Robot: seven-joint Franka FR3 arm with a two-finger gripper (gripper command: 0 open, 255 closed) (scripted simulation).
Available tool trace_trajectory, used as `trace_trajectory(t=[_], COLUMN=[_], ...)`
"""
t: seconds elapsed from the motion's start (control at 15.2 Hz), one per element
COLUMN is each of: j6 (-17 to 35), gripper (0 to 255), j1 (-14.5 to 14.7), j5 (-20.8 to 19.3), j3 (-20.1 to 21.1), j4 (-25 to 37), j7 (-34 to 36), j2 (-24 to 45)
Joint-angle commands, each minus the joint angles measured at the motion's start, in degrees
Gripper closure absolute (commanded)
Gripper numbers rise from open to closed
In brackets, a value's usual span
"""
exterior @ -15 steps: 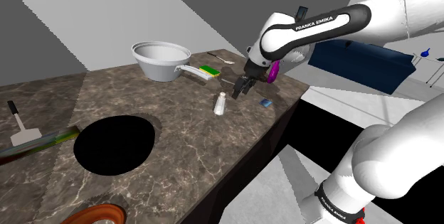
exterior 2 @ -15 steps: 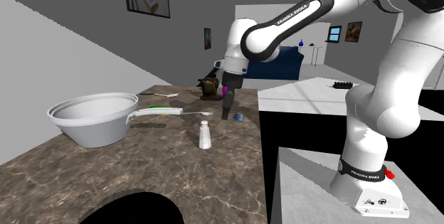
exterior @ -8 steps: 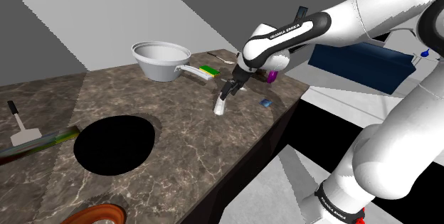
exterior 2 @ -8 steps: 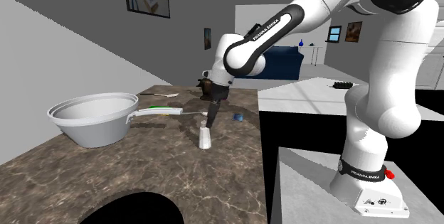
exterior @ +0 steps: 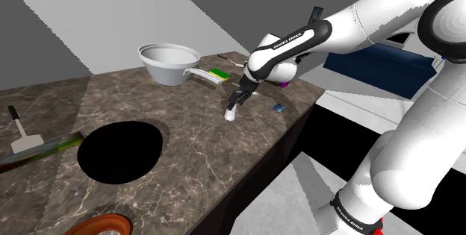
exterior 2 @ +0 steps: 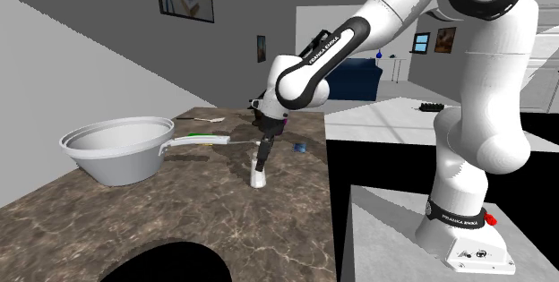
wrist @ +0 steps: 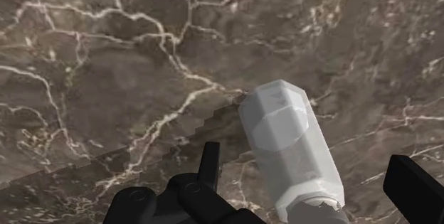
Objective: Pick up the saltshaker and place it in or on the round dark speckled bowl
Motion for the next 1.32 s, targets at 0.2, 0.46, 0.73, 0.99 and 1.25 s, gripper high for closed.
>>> trace_trajectory(t=[0.2,0.46,0.73,0.99,1.25], j6=[0.11,0.1,0.11,-0.62,-3.59], gripper=[0,255,255,255,255], j1=[0.01,0.01,0.02,-0.02,-0.2], j5=[0.08,0.08,0.08,-0.38,-2.06], j3=[0.02,0.01,0.02,-0.03,-0.12], j4=[0.07,0.07,0.06,0.26,1.19], j7=[-0.06,-0.05,-0.04,0.38,1.97], j2=[0.17,0.16,0.16,-0.41,-2.59])
